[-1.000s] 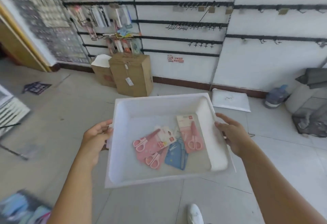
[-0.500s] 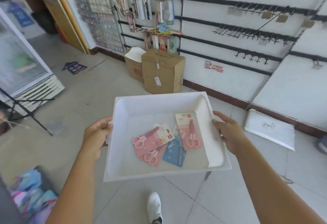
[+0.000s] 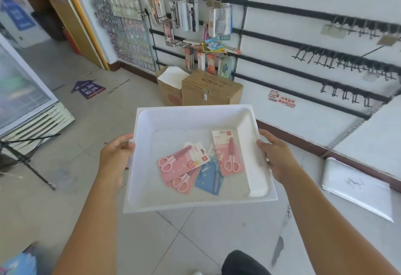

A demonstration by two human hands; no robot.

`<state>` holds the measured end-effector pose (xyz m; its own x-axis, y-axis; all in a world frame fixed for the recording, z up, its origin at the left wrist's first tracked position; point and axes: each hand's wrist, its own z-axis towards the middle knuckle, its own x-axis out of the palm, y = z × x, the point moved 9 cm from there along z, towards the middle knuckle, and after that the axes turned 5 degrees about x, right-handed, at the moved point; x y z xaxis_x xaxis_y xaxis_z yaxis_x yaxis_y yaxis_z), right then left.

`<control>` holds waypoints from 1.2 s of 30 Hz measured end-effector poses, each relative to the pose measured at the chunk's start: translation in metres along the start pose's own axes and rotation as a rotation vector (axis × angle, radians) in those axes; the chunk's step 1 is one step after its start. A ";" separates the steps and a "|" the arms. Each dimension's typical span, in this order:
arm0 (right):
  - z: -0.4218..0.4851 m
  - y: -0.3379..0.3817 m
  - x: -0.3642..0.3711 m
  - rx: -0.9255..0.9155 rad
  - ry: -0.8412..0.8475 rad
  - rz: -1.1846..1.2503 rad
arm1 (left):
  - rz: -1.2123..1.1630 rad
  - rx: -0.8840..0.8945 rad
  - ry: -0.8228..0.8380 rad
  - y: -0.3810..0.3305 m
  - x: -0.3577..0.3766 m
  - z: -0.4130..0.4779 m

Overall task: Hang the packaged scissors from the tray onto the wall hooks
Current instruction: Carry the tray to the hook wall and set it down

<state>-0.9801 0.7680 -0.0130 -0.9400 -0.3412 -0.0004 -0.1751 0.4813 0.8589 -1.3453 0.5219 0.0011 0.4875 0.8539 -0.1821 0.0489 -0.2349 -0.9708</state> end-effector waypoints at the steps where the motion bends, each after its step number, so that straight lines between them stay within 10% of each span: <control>1: 0.016 0.009 0.007 -0.002 0.009 0.002 | -0.003 -0.001 -0.005 -0.005 0.007 0.017; 21: 0.367 0.200 0.102 0.051 0.016 -0.054 | 0.034 -0.058 -0.001 -0.073 0.178 0.348; 36: 0.546 0.274 0.166 0.097 -0.327 0.064 | 0.237 -0.009 0.304 -0.121 0.338 0.646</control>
<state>-1.3438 1.2842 -0.0573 -0.9913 -0.0387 -0.1259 -0.1252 0.5730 0.8099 -1.7494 1.1390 -0.0441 0.7226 0.5991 -0.3448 -0.0885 -0.4144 -0.9058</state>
